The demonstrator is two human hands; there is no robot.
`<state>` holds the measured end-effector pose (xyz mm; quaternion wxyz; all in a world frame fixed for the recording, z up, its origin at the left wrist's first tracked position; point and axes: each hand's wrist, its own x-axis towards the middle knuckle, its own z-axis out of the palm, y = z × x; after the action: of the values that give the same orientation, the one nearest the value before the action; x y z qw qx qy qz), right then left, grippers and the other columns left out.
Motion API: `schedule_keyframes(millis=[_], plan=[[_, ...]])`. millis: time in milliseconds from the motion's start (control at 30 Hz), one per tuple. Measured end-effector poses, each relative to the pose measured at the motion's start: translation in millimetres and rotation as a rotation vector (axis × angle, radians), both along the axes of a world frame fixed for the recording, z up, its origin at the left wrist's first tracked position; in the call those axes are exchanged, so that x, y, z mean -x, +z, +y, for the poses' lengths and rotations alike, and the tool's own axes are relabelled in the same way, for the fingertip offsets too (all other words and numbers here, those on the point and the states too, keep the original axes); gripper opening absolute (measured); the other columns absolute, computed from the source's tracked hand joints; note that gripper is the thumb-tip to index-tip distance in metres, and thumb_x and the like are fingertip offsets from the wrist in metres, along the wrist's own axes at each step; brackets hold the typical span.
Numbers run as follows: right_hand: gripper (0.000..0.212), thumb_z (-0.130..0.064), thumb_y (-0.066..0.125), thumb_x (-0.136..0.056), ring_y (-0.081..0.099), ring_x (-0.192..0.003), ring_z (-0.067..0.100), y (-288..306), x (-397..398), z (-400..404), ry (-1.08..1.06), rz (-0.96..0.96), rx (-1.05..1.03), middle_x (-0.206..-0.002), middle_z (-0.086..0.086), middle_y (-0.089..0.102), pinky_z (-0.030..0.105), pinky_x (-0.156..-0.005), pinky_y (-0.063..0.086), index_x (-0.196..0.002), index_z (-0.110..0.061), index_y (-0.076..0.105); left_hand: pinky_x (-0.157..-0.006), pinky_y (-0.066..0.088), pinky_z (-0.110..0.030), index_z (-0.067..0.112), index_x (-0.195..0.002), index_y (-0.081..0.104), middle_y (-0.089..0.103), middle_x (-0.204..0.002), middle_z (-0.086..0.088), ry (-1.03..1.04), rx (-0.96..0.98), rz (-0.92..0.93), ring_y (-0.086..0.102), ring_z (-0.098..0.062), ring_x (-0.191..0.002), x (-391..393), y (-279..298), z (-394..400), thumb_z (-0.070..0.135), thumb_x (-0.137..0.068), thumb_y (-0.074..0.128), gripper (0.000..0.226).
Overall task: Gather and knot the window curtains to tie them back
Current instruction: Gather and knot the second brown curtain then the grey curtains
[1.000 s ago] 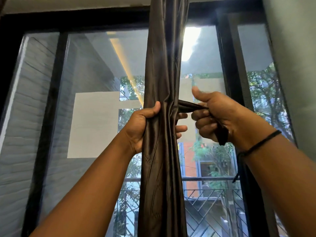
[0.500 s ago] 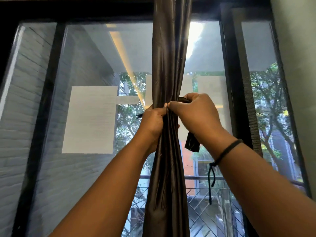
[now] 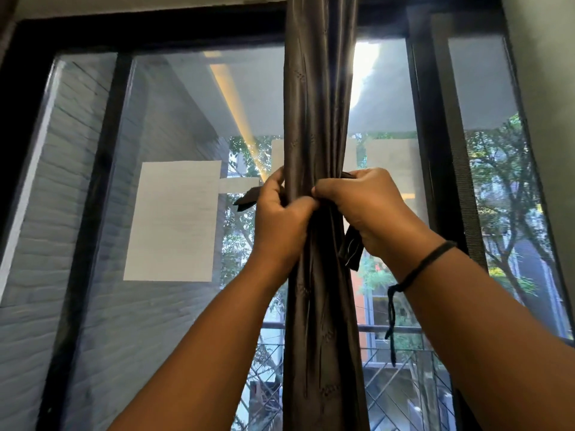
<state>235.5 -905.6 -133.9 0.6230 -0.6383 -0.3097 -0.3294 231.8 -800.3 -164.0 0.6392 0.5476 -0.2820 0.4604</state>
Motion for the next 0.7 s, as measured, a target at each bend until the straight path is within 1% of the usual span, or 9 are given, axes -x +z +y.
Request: schedule_keyframes(millis=[67, 133, 200, 267, 333, 400, 533, 633, 700], plan=[[0.003, -0.007, 0.067, -0.072, 0.068, -0.064, 0.023, -1.4, 1.5, -3.9, 0.042, 0.020, 0.002, -0.071, 0.010, 0.071, 0.033, -0.064, 0.057, -0.073, -0.008, 0.069, -0.071, 0.053, -0.032, 0.022, -0.123, 0.055, 0.051, -0.082, -0.007, -0.012, -0.024, -0.020, 0.057, -0.019, -0.073, 3.4, 0.8, 10.3, -0.004, -0.074, 0.054, 0.056], [0.004, -0.005, 0.065, -0.075, 0.065, -0.059, 0.020, -2.0, 1.2, -7.3, 0.092, 0.063, -0.011, -0.069, 0.008, 0.068, 0.030, -0.062, 0.055, -0.073, -0.008, 0.068, -0.072, 0.052, -0.035, 0.031, -0.116, 0.058, 0.044, -0.086, -0.012, -0.063, -0.094, 0.019, 0.051, -0.023, -0.077, 7.1, 2.7, 17.7, -0.006, -0.067, 0.052, 0.062], [0.003, -0.004, 0.066, -0.076, 0.066, -0.058, 0.021, -1.4, 0.6, -10.3, 0.146, 0.122, -0.031, -0.069, 0.010, 0.069, 0.031, -0.063, 0.057, -0.075, -0.007, 0.067, -0.075, 0.051, -0.036, 0.029, -0.115, 0.060, 0.048, -0.089, -0.016, -0.275, -0.142, 0.092, 0.051, -0.027, -0.081, 11.8, 5.0, 22.5, -0.002, -0.065, 0.045, 0.061], [0.002, -0.005, 0.068, -0.077, 0.068, -0.060, 0.023, -0.2, 0.7, -13.5, 0.202, 0.180, -0.045, -0.071, 0.011, 0.071, 0.034, -0.063, 0.060, -0.076, -0.006, 0.067, -0.077, 0.051, -0.035, 0.016, -0.117, 0.061, 0.059, -0.086, -0.016, -0.427, -0.155, 0.144, 0.055, -0.026, -0.081, 16.6, 6.6, 28.8, -0.004, -0.076, 0.035, 0.052], [0.002, -0.005, 0.068, -0.078, 0.069, -0.061, 0.024, 0.2, 0.4, -15.6, 0.225, 0.208, -0.034, -0.073, 0.012, 0.072, 0.034, -0.061, 0.060, -0.078, -0.007, 0.067, -0.079, 0.050, -0.033, 0.010, -0.113, 0.062, 0.066, -0.087, -0.011, -0.336, -0.224, 0.167, 0.059, -0.024, -0.082, 17.6, 8.0, 37.4, -0.015, -0.082, 0.032, 0.050], [0.001, -0.006, 0.068, -0.080, 0.068, -0.061, 0.024, -0.2, -2.5, -16.8, 0.225, 0.218, -0.030, -0.076, 0.012, 0.072, 0.033, -0.060, 0.059, -0.079, -0.007, 0.067, -0.080, 0.052, -0.031, 0.011, -0.103, 0.066, 0.069, -0.088, -0.008, -0.076, -0.347, 0.174, 0.061, -0.021, -0.085, 20.1, 9.9, 43.4, -0.015, -0.085, 0.046, 0.037], [0.002, -0.009, 0.066, -0.083, 0.069, -0.071, 0.027, -0.5, -10.7, -18.4, 0.234, 0.231, -0.013, -0.086, 0.012, 0.072, 0.036, -0.069, 0.059, -0.085, -0.009, 0.066, -0.076, 0.049, -0.029, 0.023, -0.085, 0.071, 0.065, -0.087, -0.002, 0.425, -0.531, 0.170, 0.059, -0.011, -0.080, 28.4, 16.7, 52.3, 0.021, -0.084, 0.068, 0.004], [0.002, -0.011, 0.063, -0.087, 0.069, -0.079, 0.028, -0.4, -14.3, -18.9, 0.244, 0.212, 0.022, -0.092, 0.012, 0.072, 0.039, -0.075, 0.058, -0.087, -0.012, 0.065, -0.081, 0.045, -0.021, 0.030, -0.081, 0.069, 0.051, -0.109, 0.005, 0.463, -0.515, 0.163, 0.052, -0.003, -0.100, 28.7, 20.8, 58.3, 0.031, -0.085, 0.066, 0.005], [0.004, -0.011, 0.061, -0.089, 0.069, -0.081, 0.027, -0.9, -16.0, -17.7, 0.238, 0.201, 0.036, -0.094, 0.012, 0.072, 0.040, -0.078, 0.058, -0.090, -0.012, 0.065, -0.074, 0.046, -0.011, 0.027, -0.082, 0.070, 0.058, -0.107, 0.007, 0.414, -0.490, 0.162, 0.057, 0.004, -0.093, 30.6, 22.5, 60.3, 0.026, -0.087, 0.063, 0.008]])
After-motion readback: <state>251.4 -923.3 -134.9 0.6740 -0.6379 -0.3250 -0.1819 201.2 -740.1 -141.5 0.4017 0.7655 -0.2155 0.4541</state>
